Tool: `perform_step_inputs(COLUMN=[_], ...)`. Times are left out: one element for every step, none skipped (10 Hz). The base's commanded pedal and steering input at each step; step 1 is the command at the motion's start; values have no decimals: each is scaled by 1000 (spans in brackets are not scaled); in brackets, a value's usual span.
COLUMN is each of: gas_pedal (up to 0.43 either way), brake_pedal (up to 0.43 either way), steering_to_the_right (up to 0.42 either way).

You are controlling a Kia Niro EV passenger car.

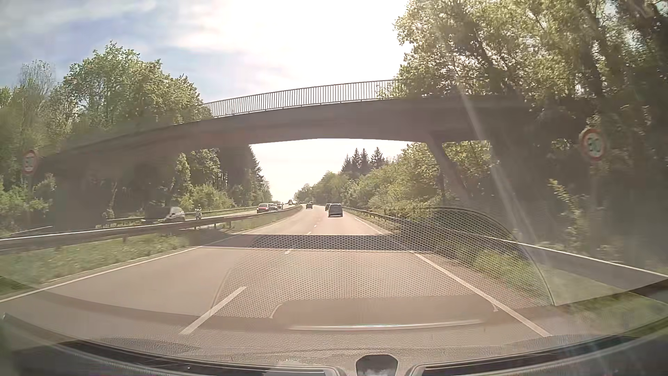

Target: Follow the waypoints while adhering to traffic rules and regulations

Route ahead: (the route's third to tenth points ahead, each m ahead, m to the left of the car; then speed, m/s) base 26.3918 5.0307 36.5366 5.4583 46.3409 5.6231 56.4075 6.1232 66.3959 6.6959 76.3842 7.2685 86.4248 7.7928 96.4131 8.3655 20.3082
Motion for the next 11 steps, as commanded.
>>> perform_step_inputs(gas_pedal=[118, 130, 130, 130, 130, 138, 138, 138, 138, 138, 138], brake_pedal=[0, 0, 0, 0, 0, 0, 0, 0, 0, 0, 0], steering_to_the_right=[-2, -2, -2, -3, -3, -3, -4, -4, -4, -4, -4])
